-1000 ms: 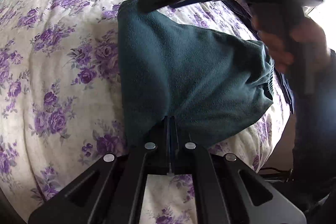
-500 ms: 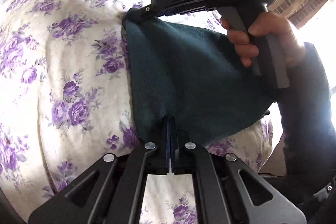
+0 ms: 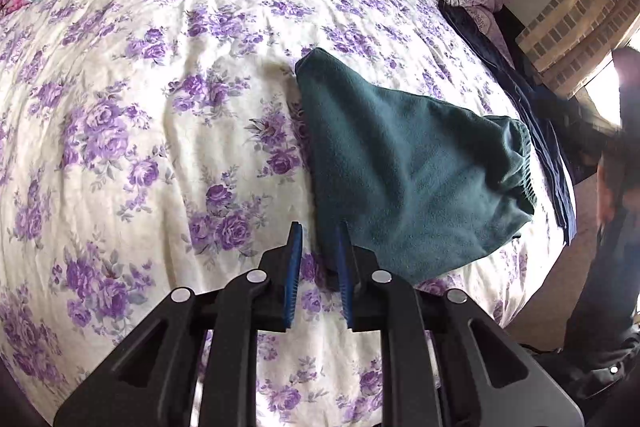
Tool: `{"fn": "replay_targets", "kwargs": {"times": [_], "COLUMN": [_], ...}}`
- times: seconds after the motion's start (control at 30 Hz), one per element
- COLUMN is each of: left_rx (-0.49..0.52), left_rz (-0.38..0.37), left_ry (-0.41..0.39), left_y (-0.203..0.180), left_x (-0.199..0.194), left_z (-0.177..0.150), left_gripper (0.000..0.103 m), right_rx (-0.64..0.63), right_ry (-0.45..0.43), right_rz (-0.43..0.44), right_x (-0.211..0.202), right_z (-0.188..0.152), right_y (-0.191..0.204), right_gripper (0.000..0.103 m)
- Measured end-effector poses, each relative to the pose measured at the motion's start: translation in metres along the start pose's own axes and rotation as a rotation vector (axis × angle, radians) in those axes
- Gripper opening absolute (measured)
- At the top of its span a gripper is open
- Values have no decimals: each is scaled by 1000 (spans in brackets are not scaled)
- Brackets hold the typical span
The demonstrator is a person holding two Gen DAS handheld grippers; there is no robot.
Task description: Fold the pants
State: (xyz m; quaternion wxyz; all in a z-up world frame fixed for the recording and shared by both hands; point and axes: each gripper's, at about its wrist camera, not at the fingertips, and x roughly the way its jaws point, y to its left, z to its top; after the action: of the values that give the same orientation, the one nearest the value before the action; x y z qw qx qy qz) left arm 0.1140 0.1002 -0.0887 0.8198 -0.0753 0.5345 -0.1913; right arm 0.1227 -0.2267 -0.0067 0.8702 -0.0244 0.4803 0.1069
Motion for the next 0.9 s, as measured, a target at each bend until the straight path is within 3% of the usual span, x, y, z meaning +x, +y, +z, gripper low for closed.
{"fn": "replay_targets", "kwargs": {"times": [0.13, 0.27, 0.4, 0.43, 0.47, 0.5, 0.57, 0.77, 0.9], "left_rx": [5, 13, -15, -23, -29, -33, -34, -38, -39], "left_rz": [-31, -32, -59, -71, -82, -89, -86, -82, -47], "left_ry": [48, 72, 82, 91, 101, 111, 123, 139, 143], "left_y": [-17, -27, -24, -23, -21, -21, -22, -25, -23], "left_x": [15, 23, 24, 26, 28, 31, 36, 47, 48], "left_z": [4, 1, 7, 9, 11, 14, 18, 23, 22], "left_gripper": [16, 27, 35, 35, 35, 35, 35, 41, 47], "right_rx": [161, 380, 389, 400, 396, 384, 358, 386, 380], "right_ry": [20, 173, 167, 146, 135, 125, 120, 153, 146], "right_rz": [75, 324, 366, 411, 433, 429, 431, 438, 434], "right_x": [24, 64, 76, 74, 71, 69, 68, 80, 81], "right_z": [-42, -72, -80, -79, -77, -76, -75, -83, -82], "right_y": [-25, -24, -18, -19, -19, -16, -14, -23, -22], "right_gripper": [74, 74, 76, 67, 42, 31, 27, 35, 35]}}
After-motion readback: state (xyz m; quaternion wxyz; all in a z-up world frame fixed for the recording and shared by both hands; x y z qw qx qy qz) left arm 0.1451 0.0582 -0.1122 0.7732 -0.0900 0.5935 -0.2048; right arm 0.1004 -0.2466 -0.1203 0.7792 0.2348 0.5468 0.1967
